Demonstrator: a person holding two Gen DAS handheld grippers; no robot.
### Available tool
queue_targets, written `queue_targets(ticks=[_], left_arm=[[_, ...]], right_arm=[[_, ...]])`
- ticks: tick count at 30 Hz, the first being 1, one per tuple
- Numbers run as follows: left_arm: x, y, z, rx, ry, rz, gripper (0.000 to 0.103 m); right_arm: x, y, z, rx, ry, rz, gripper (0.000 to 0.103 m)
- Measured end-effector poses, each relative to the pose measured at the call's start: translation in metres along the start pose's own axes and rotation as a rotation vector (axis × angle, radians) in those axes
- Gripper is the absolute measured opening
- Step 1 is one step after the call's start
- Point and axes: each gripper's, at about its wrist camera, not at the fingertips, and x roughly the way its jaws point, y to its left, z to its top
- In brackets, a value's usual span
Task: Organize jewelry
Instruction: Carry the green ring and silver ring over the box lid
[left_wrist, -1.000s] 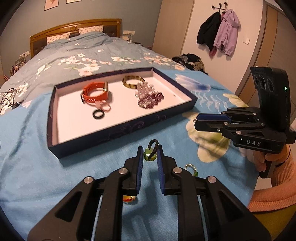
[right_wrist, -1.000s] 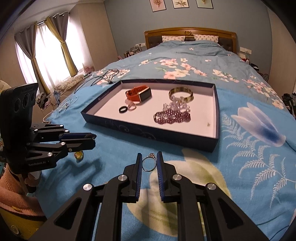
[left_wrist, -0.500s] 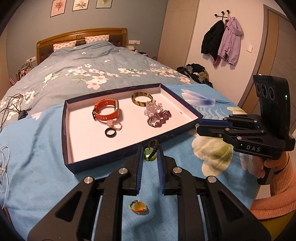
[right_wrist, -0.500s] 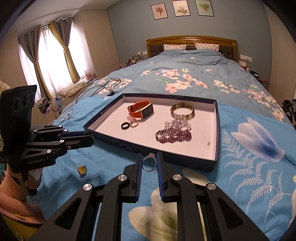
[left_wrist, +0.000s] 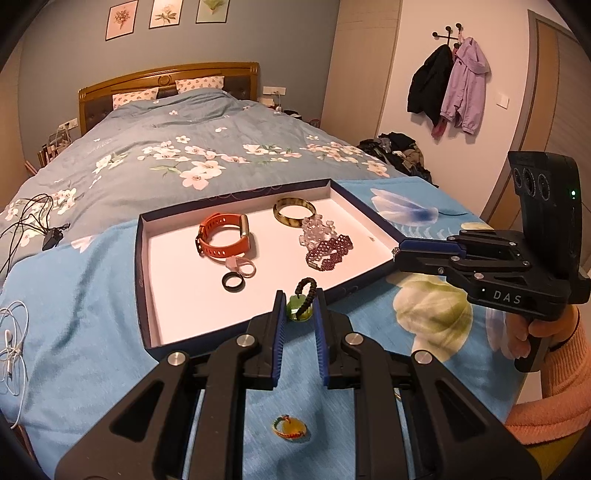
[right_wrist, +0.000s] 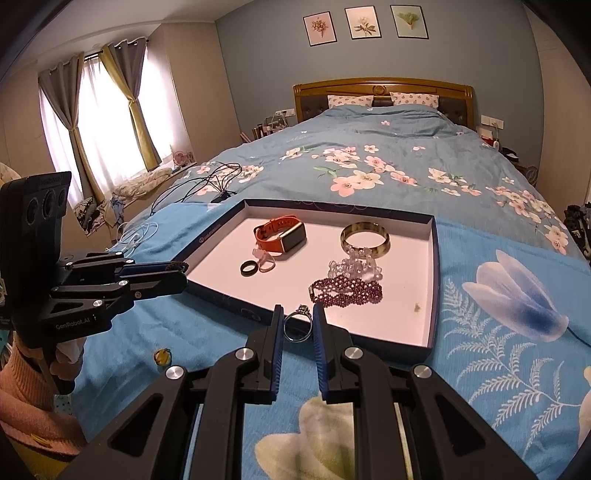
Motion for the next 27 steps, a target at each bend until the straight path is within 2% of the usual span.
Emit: queue_targets(ticks=[27], left_arm=[[0.016,0.019,0.019,-0.028,-0.007,0.034,0.015]], right_arm=[[0.020,-0.010,0.024,-0.006,-0.005,-0.020,0.014]])
